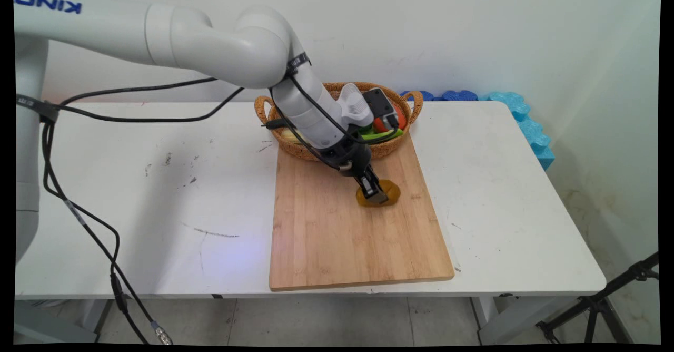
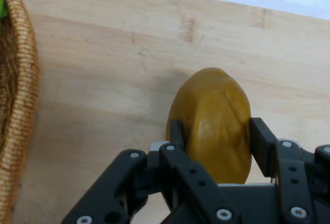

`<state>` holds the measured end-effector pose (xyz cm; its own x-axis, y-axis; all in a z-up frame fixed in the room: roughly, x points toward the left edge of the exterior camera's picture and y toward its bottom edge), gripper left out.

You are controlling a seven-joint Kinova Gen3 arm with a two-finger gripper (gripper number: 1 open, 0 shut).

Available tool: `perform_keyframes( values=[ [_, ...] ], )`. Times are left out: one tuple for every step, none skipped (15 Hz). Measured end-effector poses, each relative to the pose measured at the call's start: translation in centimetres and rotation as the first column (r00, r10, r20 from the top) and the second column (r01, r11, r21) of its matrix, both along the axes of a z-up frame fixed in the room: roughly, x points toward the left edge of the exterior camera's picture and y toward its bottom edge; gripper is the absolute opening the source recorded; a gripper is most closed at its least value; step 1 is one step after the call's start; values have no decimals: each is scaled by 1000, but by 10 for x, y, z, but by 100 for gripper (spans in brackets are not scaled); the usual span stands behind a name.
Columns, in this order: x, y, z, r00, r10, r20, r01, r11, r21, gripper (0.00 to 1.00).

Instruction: Place the picked object on the cutting board

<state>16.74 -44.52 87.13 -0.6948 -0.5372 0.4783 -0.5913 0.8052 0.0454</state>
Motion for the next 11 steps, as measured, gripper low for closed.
perform_keyframes(
  values=[
    [-1, -2, -2, 1000, 2, 0, -2, 1000, -1, 0],
    [-2, -4, -6, 1000, 6, -1, -6, 1000, -1, 0],
    [-2, -6, -8, 1000, 9, -1, -9, 1000, -2, 0],
    [-3, -8, -11, 1000, 12, -1, -12, 1000, -3, 0],
    [-3, -10, -13, 1000, 15, -2, -15, 1000, -4, 0],
    [-4, -12, -15, 1000, 17, -2, -17, 1000, -6, 0],
    [-4, -13, -16, 1000, 18, -3, -18, 1000, -7, 0],
    [-5, -14, -17, 1000, 19, -4, -19, 1000, -10, 100],
    [-5, -15, -18, 1000, 19, -6, -20, 1000, -12, 100],
    [-6, -16, -18, 1000, 20, -8, -20, 1000, -15, 100],
    [-7, -16, -18, 1000, 21, -10, -21, 1000, -17, 100]
  ],
)
